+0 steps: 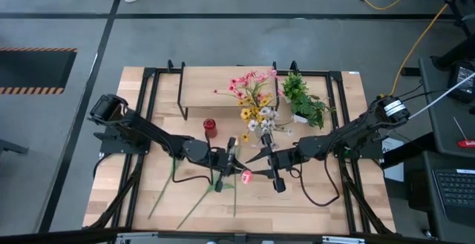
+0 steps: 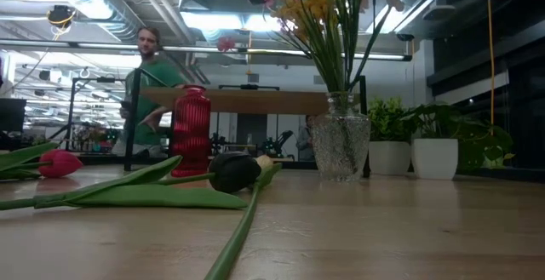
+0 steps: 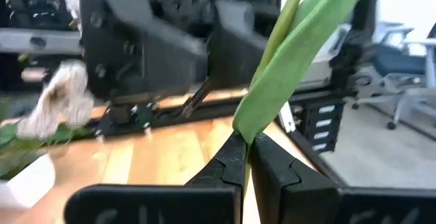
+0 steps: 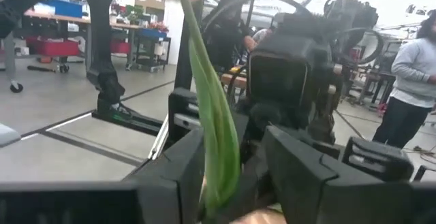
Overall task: Pick and place flowers into a vace then onto a shelf
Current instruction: Put the pink flower into the red flower vase
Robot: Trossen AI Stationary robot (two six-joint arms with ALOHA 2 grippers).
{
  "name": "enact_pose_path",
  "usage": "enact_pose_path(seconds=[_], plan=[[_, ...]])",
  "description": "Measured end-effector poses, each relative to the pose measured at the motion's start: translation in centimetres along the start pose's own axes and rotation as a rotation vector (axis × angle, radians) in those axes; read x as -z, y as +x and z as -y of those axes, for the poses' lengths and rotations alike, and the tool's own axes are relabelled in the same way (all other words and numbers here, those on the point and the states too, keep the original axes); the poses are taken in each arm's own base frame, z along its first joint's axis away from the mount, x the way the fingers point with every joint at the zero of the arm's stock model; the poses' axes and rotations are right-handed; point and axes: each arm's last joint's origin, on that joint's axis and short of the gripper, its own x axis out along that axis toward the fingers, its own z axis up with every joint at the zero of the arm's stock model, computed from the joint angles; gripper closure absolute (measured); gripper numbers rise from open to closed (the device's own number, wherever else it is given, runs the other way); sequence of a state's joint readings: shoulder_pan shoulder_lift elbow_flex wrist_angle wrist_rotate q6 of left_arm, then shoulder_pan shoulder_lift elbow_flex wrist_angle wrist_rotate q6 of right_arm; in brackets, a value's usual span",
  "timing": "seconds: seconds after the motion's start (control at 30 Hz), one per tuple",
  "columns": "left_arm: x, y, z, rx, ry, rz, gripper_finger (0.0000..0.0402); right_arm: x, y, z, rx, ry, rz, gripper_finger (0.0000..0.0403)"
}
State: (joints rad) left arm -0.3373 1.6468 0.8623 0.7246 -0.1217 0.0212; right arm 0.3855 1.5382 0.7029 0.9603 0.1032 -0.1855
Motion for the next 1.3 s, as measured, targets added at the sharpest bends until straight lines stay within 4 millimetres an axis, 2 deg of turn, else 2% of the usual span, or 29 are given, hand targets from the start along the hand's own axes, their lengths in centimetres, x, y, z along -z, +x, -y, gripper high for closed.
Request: enact_pose_path(seconds=[0.33,0.63,0.83,1.03,1.17,1.3], plan=[[-1.7,-2.0,0.7,-0.078,0.019,-0.078,0.0396,-0.7,-0.7,0.2,-0.010,0.040,-0.064,0.0227],[-3.7,-5.5,2.2,-0.261,0.056,-0.169,0.0397,-1.5,-1.7,0.4,-0.021,0.066,-0.143,0.0228],[-3.4,-8.1,2.9,-0.338,0.025,-0.176,0.0397,-1.4,-2.1,0.0,-0.045,0.057,-0.193,0.0233],[-2.2,-10.5,3.0,-0.409,-0.018,-0.165,0.0397,-1.2,-2.2,-0.1,-0.051,0.036,-0.198,0.0267],[-2.1,-11.6,2.6,-0.422,-0.028,-0.152,0.0397,-0.1,-2.8,-0.3,-0.048,0.094,-0.234,0.0309],[-2.9,-12.2,2.1,-0.429,-0.031,-0.123,0.0397,1.4,-3.8,-0.4,-0.042,0.159,-0.245,0.0362]])
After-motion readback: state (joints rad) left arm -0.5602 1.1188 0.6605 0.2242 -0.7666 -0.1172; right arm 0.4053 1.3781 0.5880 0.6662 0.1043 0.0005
